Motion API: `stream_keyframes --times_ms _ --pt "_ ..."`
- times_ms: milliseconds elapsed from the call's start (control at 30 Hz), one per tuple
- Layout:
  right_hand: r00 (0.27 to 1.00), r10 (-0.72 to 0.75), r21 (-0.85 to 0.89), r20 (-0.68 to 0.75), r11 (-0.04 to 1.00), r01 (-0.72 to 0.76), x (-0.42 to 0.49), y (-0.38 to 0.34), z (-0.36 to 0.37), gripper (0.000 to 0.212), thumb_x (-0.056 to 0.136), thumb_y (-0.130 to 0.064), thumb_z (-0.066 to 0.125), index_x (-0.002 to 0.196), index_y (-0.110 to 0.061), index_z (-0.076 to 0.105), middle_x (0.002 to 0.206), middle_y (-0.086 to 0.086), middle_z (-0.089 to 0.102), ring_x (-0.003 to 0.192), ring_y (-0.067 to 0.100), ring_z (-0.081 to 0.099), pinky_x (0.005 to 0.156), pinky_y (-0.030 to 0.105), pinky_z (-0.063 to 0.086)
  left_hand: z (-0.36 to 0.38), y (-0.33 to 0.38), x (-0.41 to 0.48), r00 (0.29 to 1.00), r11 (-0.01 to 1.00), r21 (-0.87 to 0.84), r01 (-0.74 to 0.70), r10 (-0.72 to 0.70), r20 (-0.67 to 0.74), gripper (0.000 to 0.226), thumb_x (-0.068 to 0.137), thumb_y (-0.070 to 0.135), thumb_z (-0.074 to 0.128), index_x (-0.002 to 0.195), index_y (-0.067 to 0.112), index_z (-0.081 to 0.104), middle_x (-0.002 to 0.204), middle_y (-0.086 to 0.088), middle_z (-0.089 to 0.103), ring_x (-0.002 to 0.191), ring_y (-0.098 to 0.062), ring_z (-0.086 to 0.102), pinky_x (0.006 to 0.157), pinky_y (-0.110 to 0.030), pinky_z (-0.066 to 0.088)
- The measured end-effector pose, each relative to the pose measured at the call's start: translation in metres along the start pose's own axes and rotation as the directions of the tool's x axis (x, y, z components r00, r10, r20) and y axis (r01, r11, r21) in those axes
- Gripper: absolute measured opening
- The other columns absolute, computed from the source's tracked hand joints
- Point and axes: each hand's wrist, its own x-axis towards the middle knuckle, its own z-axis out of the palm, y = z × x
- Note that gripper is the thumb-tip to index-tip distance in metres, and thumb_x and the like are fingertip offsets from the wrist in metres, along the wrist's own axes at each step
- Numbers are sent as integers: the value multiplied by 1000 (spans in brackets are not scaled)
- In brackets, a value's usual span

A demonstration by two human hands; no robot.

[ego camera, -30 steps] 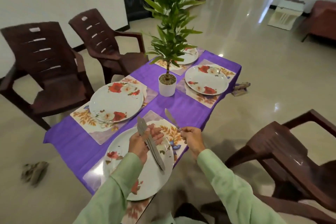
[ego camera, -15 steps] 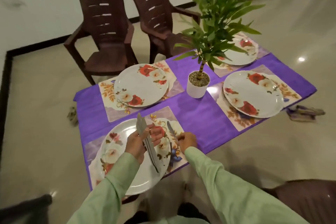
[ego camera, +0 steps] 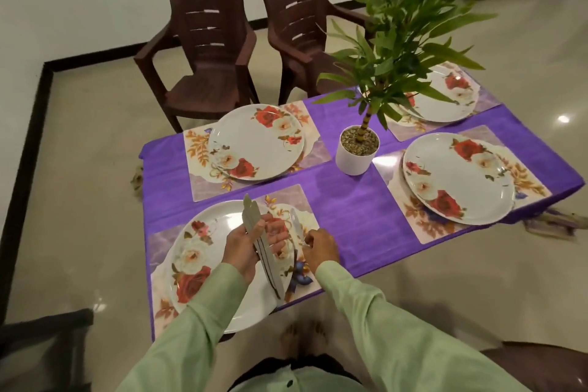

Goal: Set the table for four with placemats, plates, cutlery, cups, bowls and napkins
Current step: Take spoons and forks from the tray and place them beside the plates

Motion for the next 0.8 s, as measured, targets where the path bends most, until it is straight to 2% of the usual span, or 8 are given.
stream_keyframes --times_ms 67,233,367,500,567,667,733,800 --pt "1000 -5 44 -21 999 6 1 1 -5 16 84 -11 65 99 -14 71 107 9 64 101 30 60 83 35 49 2 -1 4 1000 1000 3 8 -8 7 27 101 12 48 122 -3 58 110 -25 69 98 -44 69 92 -53 53" --pt "988 70 348 -137 937 -18 -1 12 -48 15 80 -10 75 92 -18 74 88 5 68 78 20 62 80 39 55 20 1 12 999 1000 -21 23 -22 48 24 101 11 49 119 -3 58 108 -25 70 95 -44 69 83 -48 59" --pt "969 27 491 -247 865 101 -16 19 -113 13 84 -8 74 89 -20 72 86 -1 70 74 9 61 71 27 55 61 1 22 989 999 -8 42 -41 143 26 100 13 51 121 -3 56 112 -23 70 99 -45 68 84 -45 59" --pt "931 -116 476 -347 833 281 -27 29 -169 6 85 -13 74 91 -16 74 86 -8 71 79 6 64 69 18 50 125 -5 35 967 999 12 41 -43 252 27 101 14 49 122 -1 57 119 -19 68 100 -42 68 89 -48 56" --pt "921 -154 463 -359 828 318 -25 36 -194 4 85 -15 75 89 -15 75 84 -9 71 77 4 64 68 14 46 159 -10 43 955 999 -3 49 -46 292 31 101 14 48 125 -4 56 124 -18 66 92 -36 70 89 -48 57" --pt "939 -173 449 -296 843 297 -13 62 -229 11 80 -28 79 86 -18 76 79 -5 71 73 8 64 69 22 49 218 -22 52 953 999 8 54 -54 298 31 100 14 48 125 -2 57 127 -15 64 78 -21 68 70 -36 61" --pt "958 -148 418 -246 876 242 -1 83 -248 18 75 -33 82 86 -19 77 80 -4 69 74 11 63 72 27 51 254 -30 58 948 996 -18 84 -74 309 28 98 14 51 120 2 61 128 -15 64 84 -24 65 62 -32 56" --pt "965 -104 399 -240 896 196 9 109 -273 19 72 -30 83 86 -19 77 80 -8 65 77 11 63 75 28 51 295 -37 59 939 993 -35 113 -96 329 23 97 13 52 115 5 63 120 -13 68 81 -23 68 56 -29 54"
